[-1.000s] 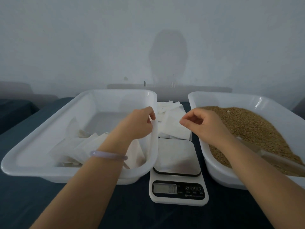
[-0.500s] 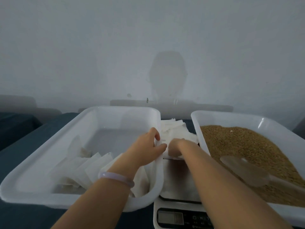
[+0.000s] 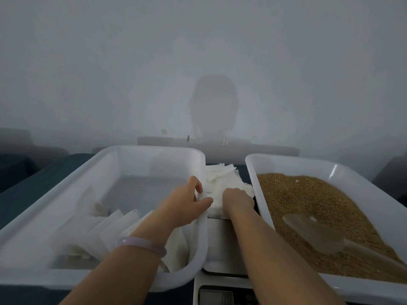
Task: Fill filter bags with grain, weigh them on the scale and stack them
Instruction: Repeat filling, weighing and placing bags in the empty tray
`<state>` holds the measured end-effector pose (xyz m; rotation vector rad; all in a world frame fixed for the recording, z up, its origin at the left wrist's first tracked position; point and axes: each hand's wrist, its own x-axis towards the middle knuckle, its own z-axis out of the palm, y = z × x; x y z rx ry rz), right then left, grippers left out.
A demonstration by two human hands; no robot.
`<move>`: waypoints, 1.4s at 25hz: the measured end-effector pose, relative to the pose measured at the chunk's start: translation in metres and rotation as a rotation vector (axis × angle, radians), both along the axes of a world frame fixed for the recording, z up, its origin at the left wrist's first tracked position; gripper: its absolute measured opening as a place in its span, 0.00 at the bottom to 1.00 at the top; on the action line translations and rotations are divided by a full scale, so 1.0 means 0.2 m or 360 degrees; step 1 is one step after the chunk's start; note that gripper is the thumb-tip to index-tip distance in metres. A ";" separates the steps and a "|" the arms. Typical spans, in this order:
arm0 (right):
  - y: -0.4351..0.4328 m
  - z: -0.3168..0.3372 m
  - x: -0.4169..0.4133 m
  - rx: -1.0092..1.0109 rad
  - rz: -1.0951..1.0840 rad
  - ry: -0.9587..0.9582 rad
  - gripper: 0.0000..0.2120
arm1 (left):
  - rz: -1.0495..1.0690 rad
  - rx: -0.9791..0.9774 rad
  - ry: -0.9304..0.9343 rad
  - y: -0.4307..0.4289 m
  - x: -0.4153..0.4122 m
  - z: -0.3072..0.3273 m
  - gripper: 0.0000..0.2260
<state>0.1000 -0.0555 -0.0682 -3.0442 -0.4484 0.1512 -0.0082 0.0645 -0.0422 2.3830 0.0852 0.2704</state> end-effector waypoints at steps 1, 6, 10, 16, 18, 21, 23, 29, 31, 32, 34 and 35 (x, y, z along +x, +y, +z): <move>0.00 0.01 0.00 0.0005 -0.0016 0.0012 0.14 | 0.0006 -0.0002 -0.0001 0.00 0.00 0.00 0.12; 0.01 0.14 -0.04 -0.0031 0.0030 0.0023 0.09 | 0.0035 -0.0035 0.0041 0.00 0.01 0.01 0.11; -0.08 0.33 -0.07 0.0374 0.0130 -0.0223 0.09 | 0.0040 -0.0060 0.0001 -0.01 0.01 0.00 0.11; -0.37 0.39 -0.11 0.1719 0.0018 0.0053 0.15 | 0.0068 0.0072 0.0023 -0.02 0.01 0.01 0.11; -0.41 0.34 -0.13 0.2086 -0.0096 0.0317 0.17 | 0.0090 0.0180 0.0053 -0.04 0.00 0.02 0.11; -0.43 0.30 -0.14 0.2344 -0.0122 0.0587 0.15 | 0.0131 0.0512 -0.0101 -0.08 -0.01 0.09 0.11; -0.43 0.30 -0.15 0.2489 -0.0063 0.0725 0.11 | 0.0108 0.0281 -0.0281 -0.16 0.02 0.16 0.17; -0.44 0.31 -0.15 0.2710 -0.0100 0.0873 0.12 | -0.0330 -0.0774 -0.0004 -0.31 0.10 0.15 0.42; -0.45 0.32 -0.14 0.2745 -0.0153 0.0935 0.12 | -0.0525 -0.0233 -0.0145 -0.30 0.10 0.12 0.48; -0.45 0.32 -0.14 0.2728 -0.0133 0.0964 0.12 | -0.0560 -0.0014 -0.0291 -0.30 0.10 0.11 0.46; -0.43 0.32 -0.14 0.2708 -0.0059 0.1026 0.11 | -0.0443 0.0043 -0.0657 -0.30 0.12 0.11 0.33; -0.43 0.32 -0.15 0.2731 -0.0043 0.1071 0.11 | -0.0369 -0.0035 -0.0770 -0.30 0.12 0.12 0.27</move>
